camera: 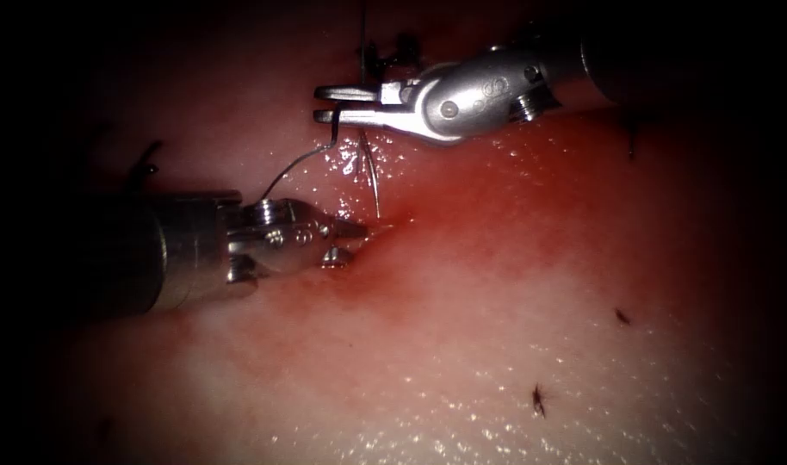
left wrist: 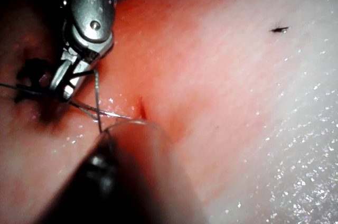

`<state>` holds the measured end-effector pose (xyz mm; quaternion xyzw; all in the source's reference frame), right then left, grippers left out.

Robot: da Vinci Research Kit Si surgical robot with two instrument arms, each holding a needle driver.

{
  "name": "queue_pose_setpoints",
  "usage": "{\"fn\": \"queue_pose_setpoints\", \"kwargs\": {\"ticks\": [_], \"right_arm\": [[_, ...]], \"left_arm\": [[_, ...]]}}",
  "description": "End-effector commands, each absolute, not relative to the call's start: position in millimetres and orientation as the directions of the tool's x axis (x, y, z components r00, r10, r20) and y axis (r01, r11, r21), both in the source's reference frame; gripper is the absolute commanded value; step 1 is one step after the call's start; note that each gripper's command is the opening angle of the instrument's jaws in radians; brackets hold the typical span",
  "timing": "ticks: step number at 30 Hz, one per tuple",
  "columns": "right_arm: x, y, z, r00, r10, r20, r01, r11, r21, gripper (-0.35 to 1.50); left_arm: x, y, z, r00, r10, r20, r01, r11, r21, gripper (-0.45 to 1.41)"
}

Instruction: Wound Closure

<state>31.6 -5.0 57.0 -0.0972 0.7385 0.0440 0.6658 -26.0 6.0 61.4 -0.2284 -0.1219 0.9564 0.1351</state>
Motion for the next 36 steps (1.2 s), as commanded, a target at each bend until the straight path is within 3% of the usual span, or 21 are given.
{"fn": "queue_pose_setpoints", "kwargs": {"ticks": [1,17,36], "right_arm": [[32.4,-5.4,57.6,-0.097,-0.085,-0.992,-0.201,0.977,-0.064,-0.35],[32.3,-5.0,56.8,-0.092,-0.067,-0.994,-0.228,0.973,-0.044,-0.35],[32.3,-5.5,55.8,-0.127,-0.146,-0.981,-0.247,0.963,-0.111,-0.35]], "left_arm": [[-26.7,5.8,62.0,-0.858,0.319,-0.402,-0.207,-0.932,-0.298,0.56],[-26.8,5.3,62.5,-0.861,0.315,-0.4,-0.206,-0.934,-0.291,0.37],[-26.8,4.7,62.9,-0.859,0.311,-0.406,-0.201,-0.936,-0.29,0.3]]}}
